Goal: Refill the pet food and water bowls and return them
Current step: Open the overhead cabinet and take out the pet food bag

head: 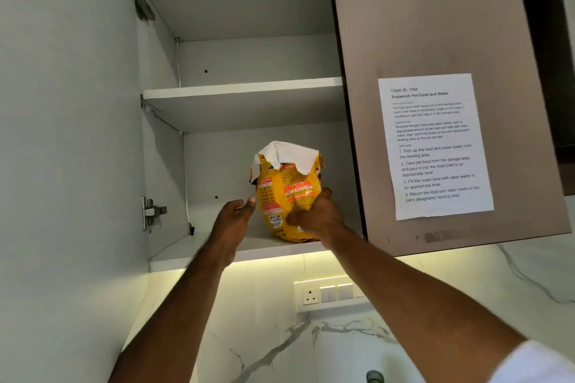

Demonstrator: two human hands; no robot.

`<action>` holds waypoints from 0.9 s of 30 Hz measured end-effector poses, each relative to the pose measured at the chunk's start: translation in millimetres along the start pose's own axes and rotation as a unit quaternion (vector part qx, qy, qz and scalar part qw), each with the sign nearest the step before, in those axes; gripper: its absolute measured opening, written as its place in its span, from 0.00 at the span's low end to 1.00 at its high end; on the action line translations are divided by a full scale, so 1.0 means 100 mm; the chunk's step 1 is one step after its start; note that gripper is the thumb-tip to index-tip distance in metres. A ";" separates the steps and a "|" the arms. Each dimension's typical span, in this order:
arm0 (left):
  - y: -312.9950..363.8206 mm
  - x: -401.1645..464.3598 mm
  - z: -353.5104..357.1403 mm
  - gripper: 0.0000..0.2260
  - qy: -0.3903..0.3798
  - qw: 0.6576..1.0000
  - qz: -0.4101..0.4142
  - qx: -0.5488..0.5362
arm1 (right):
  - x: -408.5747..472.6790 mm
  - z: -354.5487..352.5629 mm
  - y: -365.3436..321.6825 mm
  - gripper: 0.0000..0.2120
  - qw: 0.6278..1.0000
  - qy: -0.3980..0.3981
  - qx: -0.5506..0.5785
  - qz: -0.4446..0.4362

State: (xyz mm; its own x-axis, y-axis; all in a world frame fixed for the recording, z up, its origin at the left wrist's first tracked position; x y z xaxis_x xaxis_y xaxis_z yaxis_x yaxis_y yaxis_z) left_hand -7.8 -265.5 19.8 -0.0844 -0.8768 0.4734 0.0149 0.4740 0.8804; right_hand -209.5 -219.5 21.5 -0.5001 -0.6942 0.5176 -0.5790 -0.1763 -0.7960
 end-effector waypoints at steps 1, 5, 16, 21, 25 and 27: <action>0.00 0.00 0.01 0.31 -0.016 1.000 0.003 0.000 | 0.00 -0.04 0.03 0.49 0.999 -0.015 0.029 -0.006; 0.03 -0.05 0.03 0.45 -0.080 0.995 -0.003 -0.052 | -0.13 -0.28 0.06 0.48 0.985 -0.109 0.119 -0.059; 0.22 -0.40 0.42 0.44 -0.274 0.949 0.077 -0.136 | -0.81 -0.84 -0.12 0.35 0.949 -0.230 0.174 -0.129; 0.25 -0.70 0.64 0.46 -0.218 0.961 0.103 -0.135 | -1.11 -1.13 -0.02 0.35 0.946 -0.179 0.221 -0.154; 0.26 -1.09 0.86 0.45 -0.171 0.970 0.112 -0.131 | -1.28 -1.44 0.24 0.37 0.949 -0.148 0.239 -0.145; 0.19 -1.30 0.98 0.41 -0.176 0.967 0.107 -0.153 | -1.37 -1.57 0.43 0.42 0.953 -0.140 0.232 -0.138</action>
State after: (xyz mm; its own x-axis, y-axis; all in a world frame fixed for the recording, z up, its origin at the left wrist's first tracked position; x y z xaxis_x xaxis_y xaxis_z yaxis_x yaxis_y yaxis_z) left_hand -94.2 -134.1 -27.7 -0.3793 -0.6538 0.6548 0.3588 0.5484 0.7553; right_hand -266.5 -22.2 -34.3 -0.1406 -0.7243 0.6750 -0.2834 -0.6238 -0.7284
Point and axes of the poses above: each hand's wrist, its own x-axis towards the middle knuckle, its own z-axis out of the palm, y = z × x, the point moved 4 cm from there along x, towards the middle knuckle, and after that the axes turned 2 degrees about y, right-handed, at the moved point
